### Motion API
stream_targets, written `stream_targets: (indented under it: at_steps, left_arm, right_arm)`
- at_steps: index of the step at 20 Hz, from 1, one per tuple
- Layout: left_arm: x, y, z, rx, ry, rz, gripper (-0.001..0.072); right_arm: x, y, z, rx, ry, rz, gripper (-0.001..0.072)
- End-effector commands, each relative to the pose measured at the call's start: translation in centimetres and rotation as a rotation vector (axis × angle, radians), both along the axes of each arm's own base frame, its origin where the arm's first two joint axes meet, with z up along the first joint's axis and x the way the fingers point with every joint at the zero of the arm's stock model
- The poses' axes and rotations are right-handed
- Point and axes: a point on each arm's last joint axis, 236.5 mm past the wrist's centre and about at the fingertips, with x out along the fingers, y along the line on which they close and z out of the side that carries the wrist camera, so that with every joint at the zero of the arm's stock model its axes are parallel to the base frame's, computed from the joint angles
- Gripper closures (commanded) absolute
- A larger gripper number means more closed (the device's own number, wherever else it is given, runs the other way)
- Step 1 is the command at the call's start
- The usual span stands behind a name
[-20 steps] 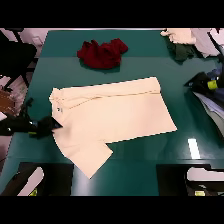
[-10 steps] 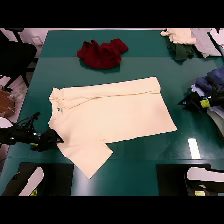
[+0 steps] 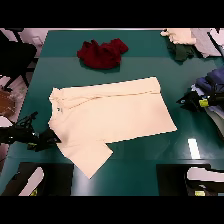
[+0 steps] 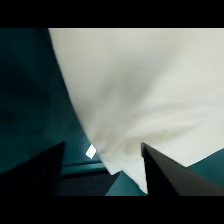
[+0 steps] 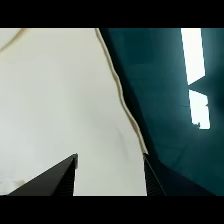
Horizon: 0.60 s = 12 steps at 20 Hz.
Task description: Fold the shirts.
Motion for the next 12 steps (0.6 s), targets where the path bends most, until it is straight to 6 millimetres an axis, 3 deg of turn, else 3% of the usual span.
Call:
stream_targets:
  at_steps: [1, 3, 6, 7, 9, 12]
  left_arm:
    - [0.3, -2.0, -0.7, -0.018, -0.011, -0.003, 0.0164]
    - [-0.5, -3.4, -1.6, -0.01, 0.01, -0.041, 0.0164]
    - [0.3, -3.9, -1.9, 0.013, -0.021, -0.046, 0.0166]
    - [0.6, -3.8, -2.0, 0.018, -0.035, -0.038, 0.0226]
    - [1.5, -3.8, -2.0, 0.018, -0.066, -0.016, 0.0455]
    - [4.2, -4.0, -1.1, 0.006, -0.157, 0.03, 0.0681]
  right_arm:
    - [1.1, 0.8, 1.3, 0.057, -0.048, -0.019, 0.0227]
    - [1.2, 0.9, 1.6, 0.062, -0.053, -0.014, 0.0228]
    - [1.9, 0.6, 3.3, 0.052, -0.09, 0.009, 0.0229]
    - [2.2, 0.4, 4.2, 0.046, -0.106, 0.023, 0.0229]
    - [2.6, -0.2, 5.5, 0.014, -0.127, 0.044, 0.0231]
    - [1.3, -2.1, 4.5, -0.093, -0.052, 0.069, 0.0238]
